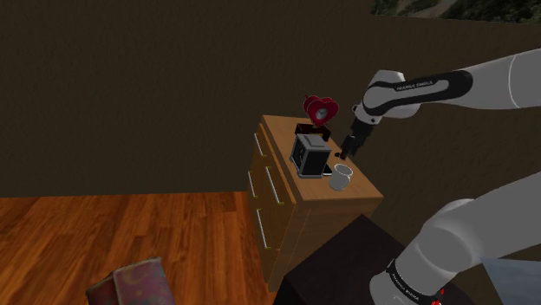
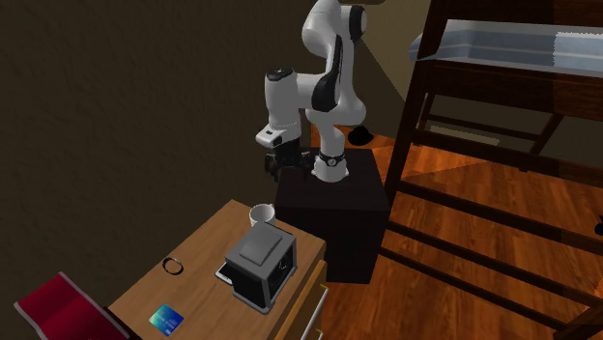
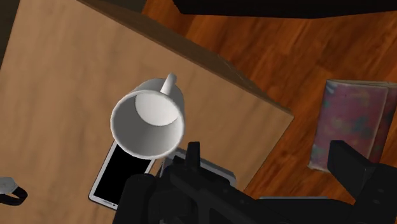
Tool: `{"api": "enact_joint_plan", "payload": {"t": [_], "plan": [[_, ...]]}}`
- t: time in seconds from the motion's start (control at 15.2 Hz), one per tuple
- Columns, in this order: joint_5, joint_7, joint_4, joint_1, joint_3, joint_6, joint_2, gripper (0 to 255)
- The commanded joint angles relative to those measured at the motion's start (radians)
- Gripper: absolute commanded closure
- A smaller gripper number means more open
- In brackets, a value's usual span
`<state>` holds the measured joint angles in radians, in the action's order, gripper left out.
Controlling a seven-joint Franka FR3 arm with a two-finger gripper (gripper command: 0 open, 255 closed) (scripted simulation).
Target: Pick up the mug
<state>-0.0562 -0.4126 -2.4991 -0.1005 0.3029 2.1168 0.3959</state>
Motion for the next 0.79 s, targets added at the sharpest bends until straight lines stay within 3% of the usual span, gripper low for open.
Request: {"api": "enact_joint_plan", "payload": {"t": [0.0, 0.33, 0.73], "plan": [[0.001, -0.039, 0.016, -0.008, 0.032, 0.038, -0.061, 0], [0.040, -0.148, 0.082, -0.019, 0.105, 0.129, -0.242, 0], [0.146, -0.301, 0.199, -0.050, 0.159, 0.205, -0.480, 0]]}}
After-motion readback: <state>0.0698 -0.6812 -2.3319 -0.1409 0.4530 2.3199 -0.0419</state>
